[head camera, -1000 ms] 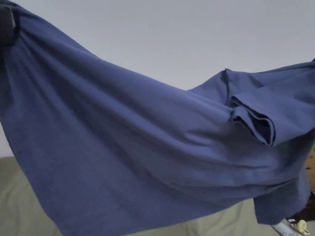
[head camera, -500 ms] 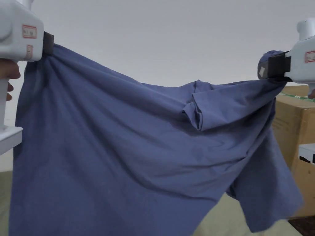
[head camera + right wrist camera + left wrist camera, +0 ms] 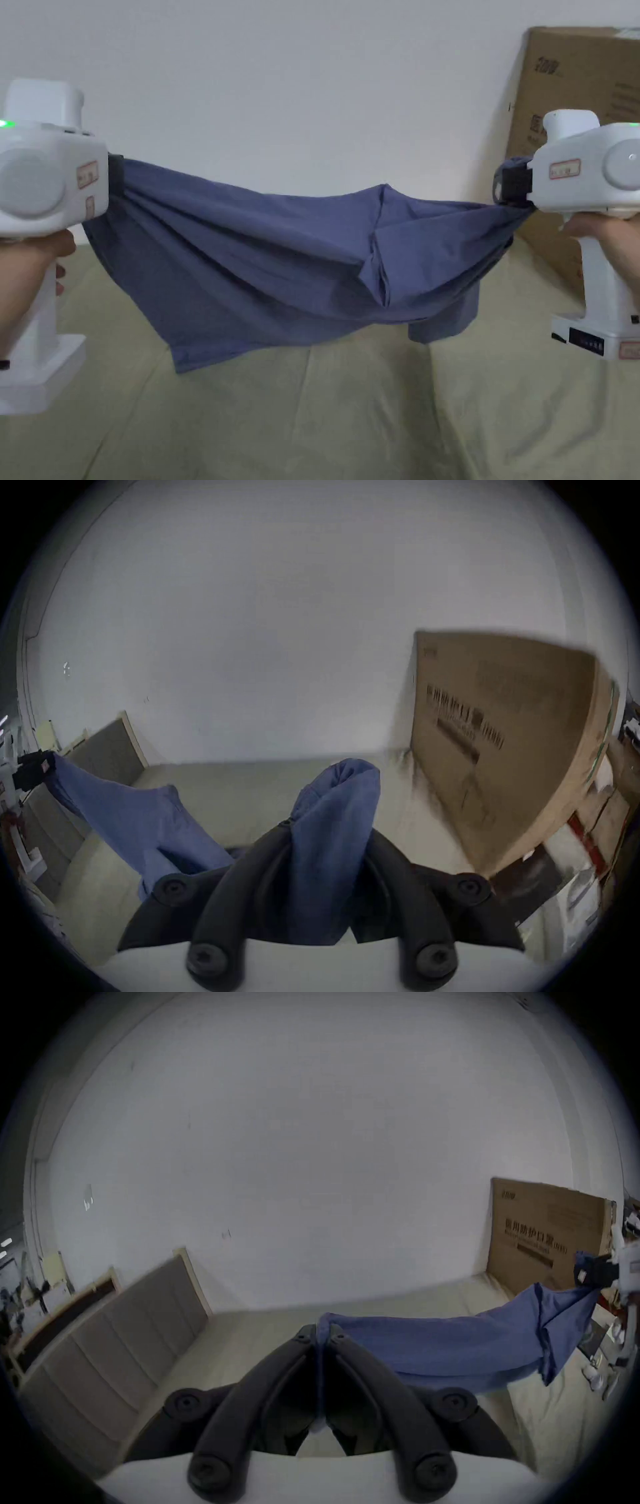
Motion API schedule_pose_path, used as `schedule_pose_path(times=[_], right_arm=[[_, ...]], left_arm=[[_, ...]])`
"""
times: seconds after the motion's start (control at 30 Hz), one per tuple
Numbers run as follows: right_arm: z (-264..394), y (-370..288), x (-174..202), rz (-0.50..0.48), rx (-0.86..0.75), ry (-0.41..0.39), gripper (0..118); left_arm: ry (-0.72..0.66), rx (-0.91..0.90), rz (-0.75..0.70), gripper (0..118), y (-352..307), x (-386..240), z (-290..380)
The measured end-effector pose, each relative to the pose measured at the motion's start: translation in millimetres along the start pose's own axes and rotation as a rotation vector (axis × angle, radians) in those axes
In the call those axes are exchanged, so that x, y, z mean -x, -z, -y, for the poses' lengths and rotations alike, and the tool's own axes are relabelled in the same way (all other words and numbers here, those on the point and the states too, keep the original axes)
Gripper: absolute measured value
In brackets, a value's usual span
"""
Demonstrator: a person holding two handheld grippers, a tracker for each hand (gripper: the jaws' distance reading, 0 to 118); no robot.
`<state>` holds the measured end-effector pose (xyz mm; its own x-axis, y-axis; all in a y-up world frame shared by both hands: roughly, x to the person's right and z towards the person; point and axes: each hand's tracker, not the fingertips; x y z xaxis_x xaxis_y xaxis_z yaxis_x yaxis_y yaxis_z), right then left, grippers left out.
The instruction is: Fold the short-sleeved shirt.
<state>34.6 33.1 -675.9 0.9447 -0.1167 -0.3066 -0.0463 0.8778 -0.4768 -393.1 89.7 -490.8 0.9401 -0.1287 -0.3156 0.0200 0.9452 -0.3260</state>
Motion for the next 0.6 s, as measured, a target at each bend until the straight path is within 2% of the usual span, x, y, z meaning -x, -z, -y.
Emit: schedule_pose_path(times=[0.13, 0.3, 0.47, 0.6], right_arm=[[86, 26, -11, -0.016, 0.103, 0.064, 16], [172, 8, -17, -0.043, 0.196, 0.075, 16], [222, -28, -27, -0.068, 0.236, 0.148, 16], [245, -67, -35, -0.079, 0.242, 0.162, 16]], left_arm=[[-0.003, 0.140, 0.032, 3, 5, 3, 75], [-0.017, 0.245, 0.043, 3, -22, 15, 154], [-0.059, 0.337, 0.058, 3, -64, 18, 212], [-0.086, 0.380, 0.067, 3, -110, 22, 242]])
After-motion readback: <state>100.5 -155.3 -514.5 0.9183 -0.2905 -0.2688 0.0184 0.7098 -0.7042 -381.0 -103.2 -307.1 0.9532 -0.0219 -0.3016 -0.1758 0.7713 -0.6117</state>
